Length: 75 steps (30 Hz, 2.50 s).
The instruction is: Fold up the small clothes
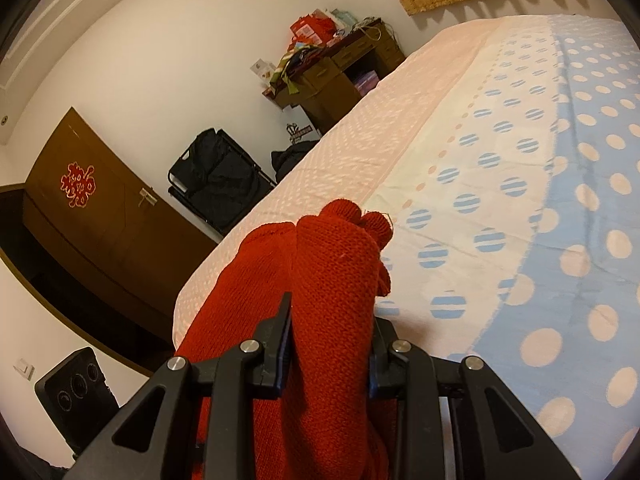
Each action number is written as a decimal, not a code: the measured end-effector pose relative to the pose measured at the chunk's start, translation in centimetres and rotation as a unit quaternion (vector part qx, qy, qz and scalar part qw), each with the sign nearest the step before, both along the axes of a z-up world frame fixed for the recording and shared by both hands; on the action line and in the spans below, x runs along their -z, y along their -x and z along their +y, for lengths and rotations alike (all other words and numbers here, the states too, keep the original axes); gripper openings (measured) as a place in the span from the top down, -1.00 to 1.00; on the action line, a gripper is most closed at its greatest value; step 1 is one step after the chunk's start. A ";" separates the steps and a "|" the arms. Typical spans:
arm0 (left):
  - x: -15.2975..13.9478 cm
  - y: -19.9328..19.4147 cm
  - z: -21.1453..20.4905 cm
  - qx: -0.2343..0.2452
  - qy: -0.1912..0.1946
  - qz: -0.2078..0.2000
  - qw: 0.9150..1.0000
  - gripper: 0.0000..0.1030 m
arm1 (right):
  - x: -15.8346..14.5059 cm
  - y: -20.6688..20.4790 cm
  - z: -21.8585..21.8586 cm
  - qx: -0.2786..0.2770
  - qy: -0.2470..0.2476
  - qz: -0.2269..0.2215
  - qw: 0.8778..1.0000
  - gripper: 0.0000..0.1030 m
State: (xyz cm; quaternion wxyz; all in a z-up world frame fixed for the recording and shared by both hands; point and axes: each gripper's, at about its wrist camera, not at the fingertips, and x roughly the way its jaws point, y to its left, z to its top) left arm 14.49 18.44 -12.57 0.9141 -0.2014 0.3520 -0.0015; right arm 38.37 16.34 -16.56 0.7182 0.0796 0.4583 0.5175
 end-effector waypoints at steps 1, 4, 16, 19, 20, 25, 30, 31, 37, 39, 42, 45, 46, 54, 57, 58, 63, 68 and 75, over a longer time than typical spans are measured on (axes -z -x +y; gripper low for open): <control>0.1 0.1 0.0 -0.002 0.001 0.001 1.000 0.29 | 0.2 0.0 0.4 -0.002 0.002 0.002 1.000 0.43; 0.5 0.3 0.3 -0.006 0.006 0.005 1.000 0.29 | 0.7 0.0 1.2 -0.006 0.007 0.006 1.000 0.43; 2.3 2.1 0.9 -0.013 0.015 0.022 1.000 0.29 | 2.0 0.3 3.5 -0.026 0.022 0.015 0.999 0.43; 2.9 2.5 1.2 -0.017 0.019 0.024 0.999 0.29 | 2.5 0.0 4.5 -0.029 0.031 0.018 0.999 0.43; 3.0 2.7 1.2 -0.018 0.020 0.023 0.999 0.29 | 2.7 -0.1 4.6 -0.029 0.034 0.020 0.999 0.43; 3.5 2.9 1.1 -0.029 0.019 0.023 0.999 0.20 | 4.5 -0.5 5.3 -0.024 0.071 0.019 0.997 0.43; 2.8 3.0 0.6 -0.036 -0.004 0.026 0.999 -0.03 | 5.7 -1.3 4.6 -0.010 0.077 0.040 0.996 0.30; 2.6 3.0 0.5 -0.036 -0.007 0.026 0.999 -0.04 | 5.8 -1.6 4.2 -0.002 0.074 0.045 0.996 0.22; 0.2 3.8 1.1 -0.046 -0.031 -0.001 0.998 -0.35 | 4.7 -2.2 1.0 0.040 0.063 0.047 0.996 0.06; -0.5 3.8 1.3 -0.053 -0.047 -0.013 0.997 -0.42 | 3.4 -1.7 -0.6 0.057 0.048 0.031 0.997 0.05; -0.8 2.5 1.9 -0.062 -0.058 -0.015 0.996 -0.51 | 1.2 0.1 -2.1 0.058 0.010 0.023 0.998 0.00; -0.1 1.3 2.9 -0.087 -0.078 -0.006 0.993 -0.51 | -0.4 2.6 -2.5 0.025 -0.032 0.025 0.999 -0.10; 0.2 1.1 3.2 -0.091 -0.076 -0.007 0.993 -0.51 | -0.4 3.5 -2.5 0.006 -0.048 0.038 0.998 -0.13; 4.9 0.9 4.1 -0.095 -0.048 0.046 0.993 -0.66 | 5.8 4.4 -3.4 0.009 -0.035 0.139 0.990 -0.16; 4.7 1.3 3.9 -0.098 -0.042 0.045 0.993 -0.67 | 5.4 4.6 -3.5 0.012 -0.033 0.129 0.991 -0.16; 4.5 1.5 3.7 -0.097 -0.043 0.045 0.993 -0.67 | 5.1 4.9 -3.4 0.012 -0.024 0.114 0.993 -0.16; 2.3 2.8 2.7 -0.106 -0.058 0.034 0.992 -0.67 | 2.3 7.2 -4.6 0.043 0.013 0.048 0.998 -0.22; -0.8 5.2 1.0 -0.099 -0.088 -0.009 0.991 -0.88 | -2.3 11.8 -7.4 0.107 0.048 -0.078 0.990 -0.51; -4.5 6.9 -0.8 -0.087 -0.102 -0.065 0.989 -0.99 | -7.0 18.0 -10.0 0.156 0.082 -0.204 0.963 -0.51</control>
